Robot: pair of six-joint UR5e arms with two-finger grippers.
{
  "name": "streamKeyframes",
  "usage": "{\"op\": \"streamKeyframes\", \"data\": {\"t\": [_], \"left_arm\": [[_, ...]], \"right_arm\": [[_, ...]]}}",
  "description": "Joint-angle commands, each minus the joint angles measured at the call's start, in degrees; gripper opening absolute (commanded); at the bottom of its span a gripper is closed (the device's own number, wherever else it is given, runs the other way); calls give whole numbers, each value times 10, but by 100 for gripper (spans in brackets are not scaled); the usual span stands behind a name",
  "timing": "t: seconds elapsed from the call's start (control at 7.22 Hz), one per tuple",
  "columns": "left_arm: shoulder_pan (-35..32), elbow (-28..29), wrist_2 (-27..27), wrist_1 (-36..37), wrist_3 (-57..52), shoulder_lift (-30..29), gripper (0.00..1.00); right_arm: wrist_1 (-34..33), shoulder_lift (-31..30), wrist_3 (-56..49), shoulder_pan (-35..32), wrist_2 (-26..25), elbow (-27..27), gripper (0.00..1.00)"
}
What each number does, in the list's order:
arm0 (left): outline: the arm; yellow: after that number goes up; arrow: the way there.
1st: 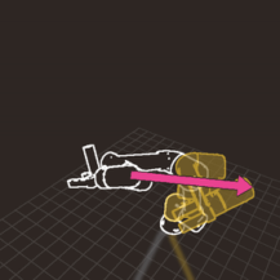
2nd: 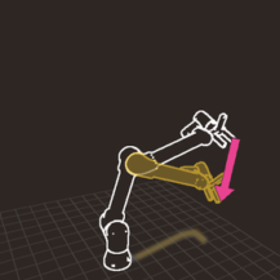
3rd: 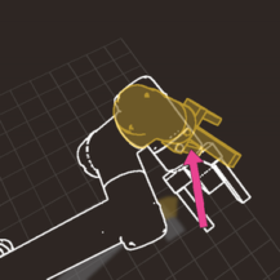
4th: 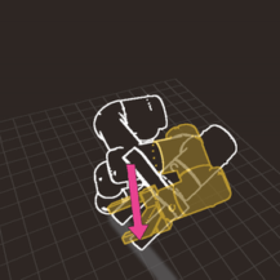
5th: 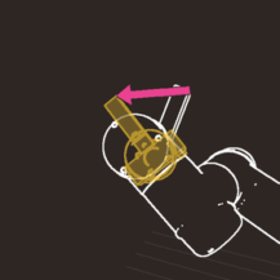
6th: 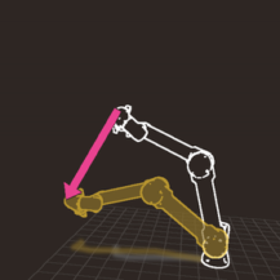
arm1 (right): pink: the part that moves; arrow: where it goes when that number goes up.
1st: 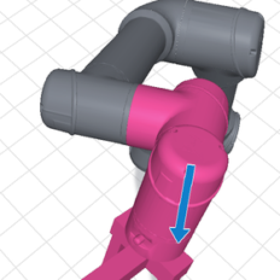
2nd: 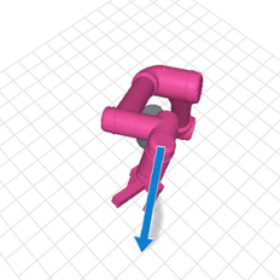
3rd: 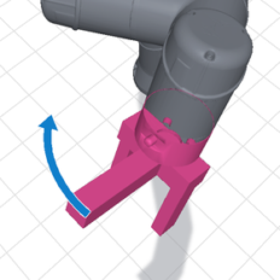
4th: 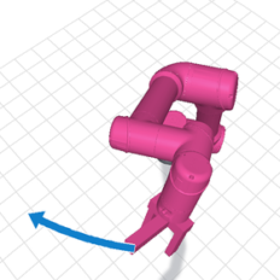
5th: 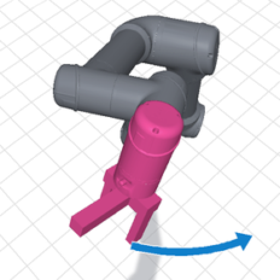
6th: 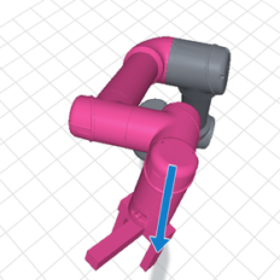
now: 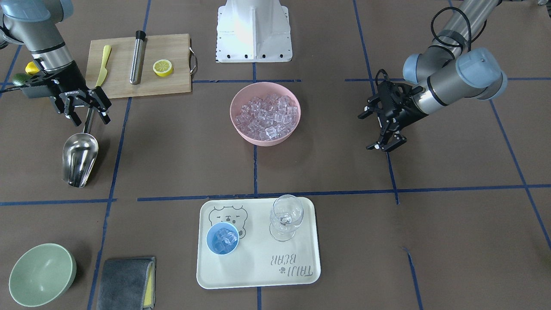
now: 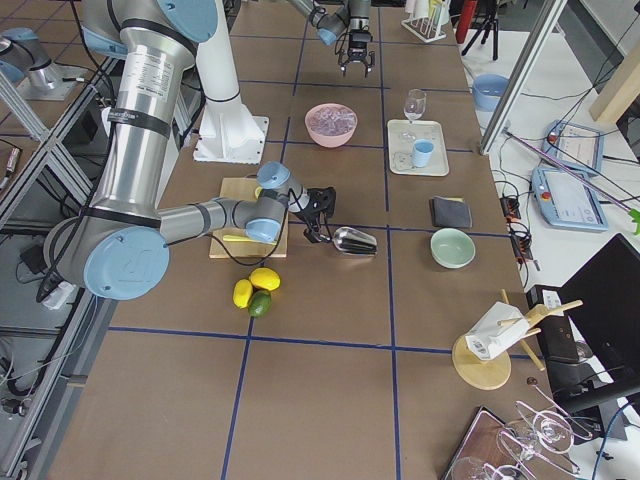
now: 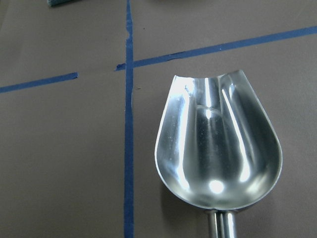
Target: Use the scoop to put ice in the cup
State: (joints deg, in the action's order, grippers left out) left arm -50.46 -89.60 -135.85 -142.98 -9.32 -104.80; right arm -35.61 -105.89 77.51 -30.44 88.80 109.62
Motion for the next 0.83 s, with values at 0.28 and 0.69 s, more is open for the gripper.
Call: {"op": "streamKeyframes", "data": {"t": [0.28,0.69], "left_arm": [[-158,-7,18,44,0,103,100],[-288,0,23,57,0,178,100]], "right_arm": [[-103,33,-213,-221,220,2,100],[-388,162,-466,-363,314,-33,100]]}}
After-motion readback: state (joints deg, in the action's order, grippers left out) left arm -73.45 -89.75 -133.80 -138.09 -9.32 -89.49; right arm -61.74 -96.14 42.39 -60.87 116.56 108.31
